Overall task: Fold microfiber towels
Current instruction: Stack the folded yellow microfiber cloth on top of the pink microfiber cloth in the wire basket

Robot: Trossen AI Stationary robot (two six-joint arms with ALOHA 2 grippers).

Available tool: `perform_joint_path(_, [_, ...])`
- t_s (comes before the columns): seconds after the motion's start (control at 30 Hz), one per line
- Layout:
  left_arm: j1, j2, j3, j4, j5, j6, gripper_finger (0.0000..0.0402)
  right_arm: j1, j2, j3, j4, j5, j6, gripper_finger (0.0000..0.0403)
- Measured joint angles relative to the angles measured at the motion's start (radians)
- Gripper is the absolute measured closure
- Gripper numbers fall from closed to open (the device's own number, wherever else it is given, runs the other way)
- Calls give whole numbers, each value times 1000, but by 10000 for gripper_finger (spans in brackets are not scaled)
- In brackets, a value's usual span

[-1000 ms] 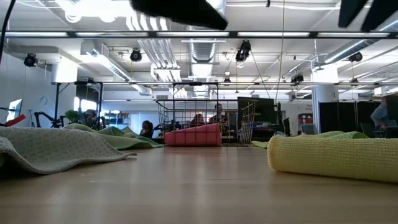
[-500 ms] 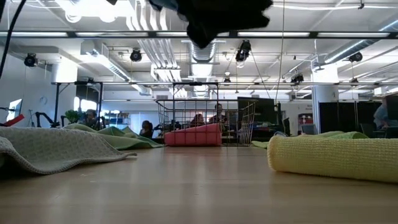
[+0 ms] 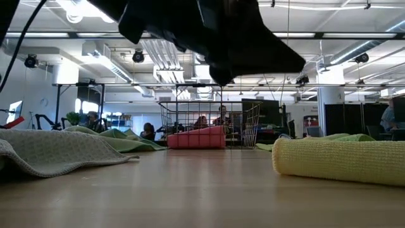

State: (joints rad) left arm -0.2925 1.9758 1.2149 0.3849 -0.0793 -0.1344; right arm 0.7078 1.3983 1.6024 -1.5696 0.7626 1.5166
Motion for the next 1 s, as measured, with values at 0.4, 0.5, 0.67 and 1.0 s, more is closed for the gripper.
perform_joint_path(0.4, [5,-130,4,-330,-82,23,401,33,90,-76,136,-282,39,394])
perform_joint_path(0.5, [5,-187,3,-425,-108,70,401,42,100,-142,240,-322,76,394])
perform_joint_path(0.67, [5,-281,2,-472,-114,126,401,41,102,-258,443,-369,107,394])
perform_joint_path(1.0, [5,-489,-75,-595,-224,142,402,-13,104,-412,717,-431,107,394])
